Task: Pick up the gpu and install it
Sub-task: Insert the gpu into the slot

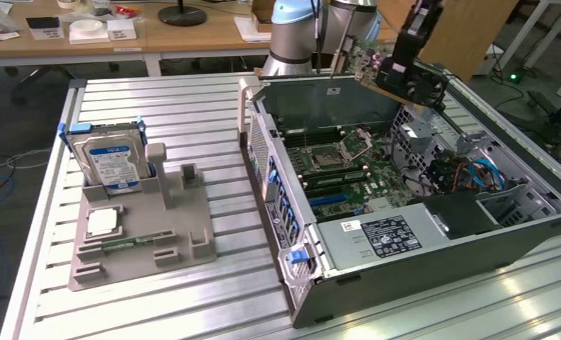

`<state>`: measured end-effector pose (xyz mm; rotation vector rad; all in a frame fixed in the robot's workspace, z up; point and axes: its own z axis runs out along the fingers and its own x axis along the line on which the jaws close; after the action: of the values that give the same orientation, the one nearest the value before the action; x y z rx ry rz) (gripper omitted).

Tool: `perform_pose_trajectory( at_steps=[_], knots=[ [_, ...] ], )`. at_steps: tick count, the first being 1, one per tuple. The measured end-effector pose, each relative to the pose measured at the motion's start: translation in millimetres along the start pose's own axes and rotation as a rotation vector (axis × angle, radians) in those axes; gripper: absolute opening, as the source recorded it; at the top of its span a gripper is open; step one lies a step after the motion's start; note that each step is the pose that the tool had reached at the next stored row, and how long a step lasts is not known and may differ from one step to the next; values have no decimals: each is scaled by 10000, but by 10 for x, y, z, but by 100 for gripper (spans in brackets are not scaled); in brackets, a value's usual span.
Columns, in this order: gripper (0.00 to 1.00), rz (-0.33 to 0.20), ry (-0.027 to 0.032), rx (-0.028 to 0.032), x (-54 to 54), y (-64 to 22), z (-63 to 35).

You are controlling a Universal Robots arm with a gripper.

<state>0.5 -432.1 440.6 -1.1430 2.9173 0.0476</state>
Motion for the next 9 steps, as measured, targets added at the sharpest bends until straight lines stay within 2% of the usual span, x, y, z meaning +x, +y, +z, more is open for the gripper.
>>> perform_pose_trajectory(
  at_steps=[9],
  knots=[
    [28,-1108,29,-21,0,0,1]
  ],
)
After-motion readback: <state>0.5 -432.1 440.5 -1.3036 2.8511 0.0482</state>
